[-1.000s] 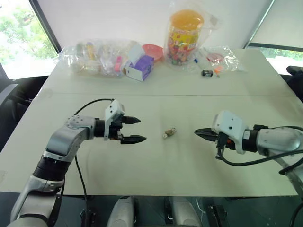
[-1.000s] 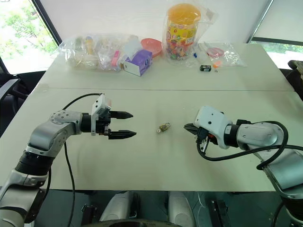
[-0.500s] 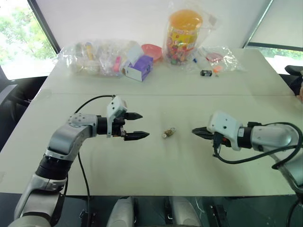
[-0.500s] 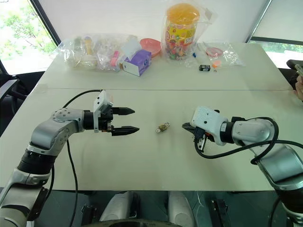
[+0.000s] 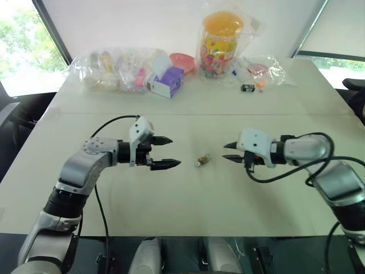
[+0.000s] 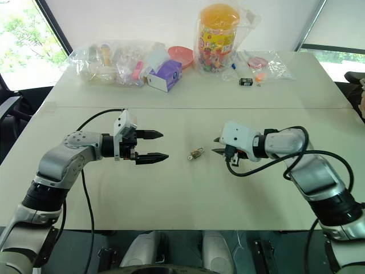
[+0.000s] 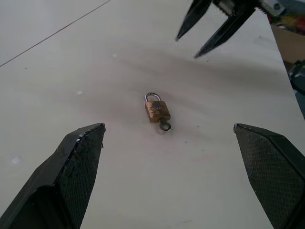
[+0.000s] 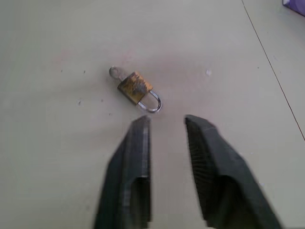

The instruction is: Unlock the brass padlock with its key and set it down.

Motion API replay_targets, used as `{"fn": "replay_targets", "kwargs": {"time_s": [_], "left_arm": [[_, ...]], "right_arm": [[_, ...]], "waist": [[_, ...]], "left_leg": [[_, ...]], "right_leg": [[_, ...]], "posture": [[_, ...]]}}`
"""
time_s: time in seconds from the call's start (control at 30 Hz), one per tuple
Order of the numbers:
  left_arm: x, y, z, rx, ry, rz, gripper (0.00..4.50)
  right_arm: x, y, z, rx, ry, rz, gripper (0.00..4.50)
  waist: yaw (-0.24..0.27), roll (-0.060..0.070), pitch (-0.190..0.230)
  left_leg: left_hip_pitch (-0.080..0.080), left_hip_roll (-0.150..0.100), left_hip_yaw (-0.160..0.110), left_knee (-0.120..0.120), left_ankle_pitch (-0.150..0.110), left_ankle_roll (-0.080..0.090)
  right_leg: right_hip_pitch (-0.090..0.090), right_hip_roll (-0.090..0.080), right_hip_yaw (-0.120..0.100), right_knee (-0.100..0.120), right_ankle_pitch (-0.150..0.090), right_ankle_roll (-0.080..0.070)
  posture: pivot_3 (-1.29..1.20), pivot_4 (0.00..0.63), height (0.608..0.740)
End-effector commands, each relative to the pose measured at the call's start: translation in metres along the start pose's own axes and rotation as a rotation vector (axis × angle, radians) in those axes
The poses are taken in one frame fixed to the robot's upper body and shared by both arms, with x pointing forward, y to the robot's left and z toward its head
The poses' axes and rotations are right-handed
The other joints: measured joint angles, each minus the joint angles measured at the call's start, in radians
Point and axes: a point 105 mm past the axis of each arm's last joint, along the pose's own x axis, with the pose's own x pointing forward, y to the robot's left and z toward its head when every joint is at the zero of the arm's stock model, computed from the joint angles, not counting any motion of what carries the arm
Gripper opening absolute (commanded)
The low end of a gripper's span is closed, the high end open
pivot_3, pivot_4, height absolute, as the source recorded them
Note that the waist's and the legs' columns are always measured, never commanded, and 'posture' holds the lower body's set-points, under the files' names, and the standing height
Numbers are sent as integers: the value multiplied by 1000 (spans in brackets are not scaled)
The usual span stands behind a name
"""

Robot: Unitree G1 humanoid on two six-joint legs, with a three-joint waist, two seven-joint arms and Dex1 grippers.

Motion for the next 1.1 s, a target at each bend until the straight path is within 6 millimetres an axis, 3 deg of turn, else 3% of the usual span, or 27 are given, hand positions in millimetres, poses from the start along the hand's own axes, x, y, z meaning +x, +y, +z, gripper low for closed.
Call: {"fn": "replay_targets", "kwargs": {"time_s": [0.03, 0.1, 0.43, 0.63, 0.9, 1.1], "left_arm": [[-1, -2, 11, 45, -18, -6, 4500], [-3, -1, 12, 45, -19, -3, 4500], [-7, -4, 13, 51, -21, 17, 4500], [-6, -5, 14, 48, -27, 24, 4500], [-5, -6, 14, 47, -35, 34, 4500], [-5, -7, 13, 46, -38, 44, 4500]], "right_arm": [[9, -1, 1, -57, 2, 53, 3495], [19, 2, -1, -77, 5, 108, 4464], [53, -12, -36, -4, -14, 138, 4464], [64, -20, -36, 48, -51, 142, 4464], [77, -14, -37, 60, -43, 210, 4464], [75, 1, -45, 113, -9, 296, 4464]], "waist": [[1, 0, 0], [2, 0, 0], [-6, 0, 0], [-7, 0, 0], [-8, 0, 0], [-7, 1, -1]], "left_leg": [[0, 0, 0, 0, 0, 0], [0, 0, 0, 0, 0, 0], [0, 0, 1, 1, 0, 0], [2, 0, 1, 1, 1, -1], [3, 1, 1, 1, 1, -2], [4, 1, 1, 0, 1, -2]], "right_leg": [[0, 0, 0, 0, 0, 0], [0, 0, 0, 0, 0, 0], [0, -1, 0, 1, 0, 0], [0, -1, 1, 4, 0, 0], [0, -1, 1, 6, 0, 0], [0, -2, 1, 6, 0, 0]], "posture": [[0, 150, 735], [0, 150, 735], [0, 150, 735], [0, 150, 735], [0, 150, 735], [0, 150, 735]]}}
